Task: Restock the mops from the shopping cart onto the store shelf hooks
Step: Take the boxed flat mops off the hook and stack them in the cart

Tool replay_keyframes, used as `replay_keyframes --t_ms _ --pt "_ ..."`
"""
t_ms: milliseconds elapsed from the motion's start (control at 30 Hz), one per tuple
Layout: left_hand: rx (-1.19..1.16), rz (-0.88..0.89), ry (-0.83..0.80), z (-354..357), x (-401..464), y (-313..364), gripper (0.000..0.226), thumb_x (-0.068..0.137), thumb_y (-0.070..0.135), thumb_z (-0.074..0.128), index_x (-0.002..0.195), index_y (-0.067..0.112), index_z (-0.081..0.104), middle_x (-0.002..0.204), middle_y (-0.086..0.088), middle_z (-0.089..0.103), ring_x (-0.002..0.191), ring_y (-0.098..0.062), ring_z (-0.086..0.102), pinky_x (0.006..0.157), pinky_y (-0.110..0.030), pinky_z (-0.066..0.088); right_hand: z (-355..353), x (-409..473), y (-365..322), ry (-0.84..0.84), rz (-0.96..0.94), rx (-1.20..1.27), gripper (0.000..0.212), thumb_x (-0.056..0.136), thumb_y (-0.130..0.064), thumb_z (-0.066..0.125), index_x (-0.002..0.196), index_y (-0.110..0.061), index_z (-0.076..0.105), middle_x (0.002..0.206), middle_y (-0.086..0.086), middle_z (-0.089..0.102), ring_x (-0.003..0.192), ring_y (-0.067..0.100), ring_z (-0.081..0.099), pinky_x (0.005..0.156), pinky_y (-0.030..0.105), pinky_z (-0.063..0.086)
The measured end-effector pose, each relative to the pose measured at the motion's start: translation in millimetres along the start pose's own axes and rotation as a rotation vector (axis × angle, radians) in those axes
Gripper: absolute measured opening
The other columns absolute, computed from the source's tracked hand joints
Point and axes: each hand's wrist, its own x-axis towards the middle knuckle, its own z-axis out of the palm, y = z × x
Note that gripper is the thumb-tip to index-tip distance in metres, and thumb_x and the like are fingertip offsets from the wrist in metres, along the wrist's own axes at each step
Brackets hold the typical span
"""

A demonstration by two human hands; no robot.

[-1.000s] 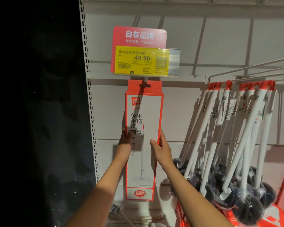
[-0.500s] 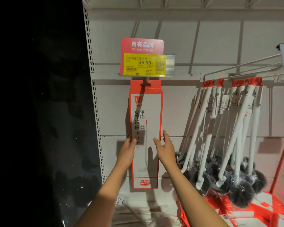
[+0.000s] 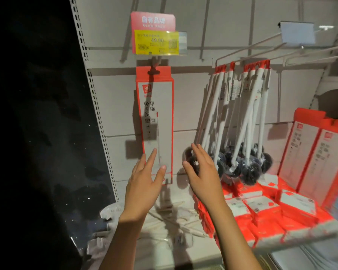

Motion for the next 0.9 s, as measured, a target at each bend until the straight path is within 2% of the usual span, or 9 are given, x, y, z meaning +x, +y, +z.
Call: replay_keyframes --t_ms 100,200,367,500,600,667,767,900 --pt "0.000 0.036 -0.042 6.0 -26.0 3.4 0.060 0.098 0.061 0.038 0.153 0.055 0.013 0.168 0.010 0.013 0.155 -0.010 0.007 0.125 -0.042 0.016 -17.2 -35.9 2.8 0.015 0.021 -0.087 0.065 0.098 -0.051 0.050 0.156 -0.026 0.032 0.164 -0.004 0.026 0.152 0.012 0.016 0.119 0.025 0.013" --pt "0.035 0.054 -0.095 19.4 -52.3 9.1 0.062 0.098 0.061 0.039 0.153 0.055 0.012 0.168 0.010 0.011 0.155 -0.011 0.005 0.125 -0.039 0.012 -36.5 -72.3 9.3 0.043 0.074 -0.122 0.062 0.099 -0.048 0.052 0.155 -0.030 0.033 0.164 -0.005 0.024 0.153 0.014 0.014 0.119 0.024 0.010" --pt "0.038 0.098 -0.136 51.5 -93.3 31.5 0.065 0.097 0.058 0.042 0.156 0.047 0.016 0.168 0.007 0.013 0.155 -0.012 0.005 0.126 -0.039 0.012 -76.6 -125.0 25.1 0.073 0.160 -0.199 0.070 0.089 -0.066 0.034 0.151 -0.036 0.039 0.164 -0.001 0.025 0.153 0.016 0.014 0.122 0.031 0.015" --pt "0.038 0.111 -0.198 79.6 -125.8 57.4 0.069 0.094 0.069 0.032 0.157 0.046 0.015 0.168 0.006 0.013 0.155 -0.014 0.003 0.126 -0.039 0.012 -115.3 -155.4 36.7 0.104 0.206 -0.227 0.066 0.091 -0.064 0.039 0.151 -0.036 0.039 0.164 -0.001 0.024 0.153 0.017 0.014 0.121 0.031 0.012" --pt "0.043 0.157 -0.258 101.3 -152.3 86.3 0.070 0.094 0.066 0.037 0.157 0.045 0.014 0.169 0.006 0.010 0.155 -0.012 0.000 0.126 -0.039 0.011 -151.2 -183.9 48.9 0.128 0.251 -0.223 0.059 0.097 -0.053 0.052 0.152 -0.036 0.038 0.165 -0.002 0.021 0.154 0.016 0.009 0.122 0.035 0.013" --pt "0.031 0.205 -0.297 119.5 -172.4 109.8 0.070 0.095 0.063 0.038 0.157 0.045 0.014 0.168 0.007 0.009 0.155 -0.011 -0.001 0.126 -0.040 0.011 -182.0 -206.2 59.1 0.151 0.280 -0.255 0.058 0.098 -0.050 0.052 0.153 -0.035 0.038 0.166 -0.001 0.021 0.154 0.018 0.008 0.122 0.038 0.016" --pt "-0.005 0.283 -0.350 152.2 -205.4 151.0 0.072 0.093 0.070 0.030 0.158 0.041 0.017 0.168 0.006 0.012 0.155 -0.013 0.002 0.126 -0.042 0.013 -237.4 -244.4 72.2 0.183 0.357 -0.309 0.058 0.100 -0.050 0.049 0.154 -0.039 0.033 0.167 -0.003 0.017 0.154 0.015 0.005 0.123 0.041 0.016" --pt "-0.057 0.356 -0.420 199.6 -258.8 214.5 0.078 0.087 0.073 0.028 0.158 0.041 0.019 0.168 0.007 0.014 0.155 -0.013 0.004 0.126 -0.041 0.015 -318.6 -308.2 87.3 0.251 0.446 -0.348 0.057 0.100 -0.049 0.048 0.153 -0.041 0.029 0.167 -0.004 0.012 0.154 0.014 0.001 0.123 0.039 0.014"
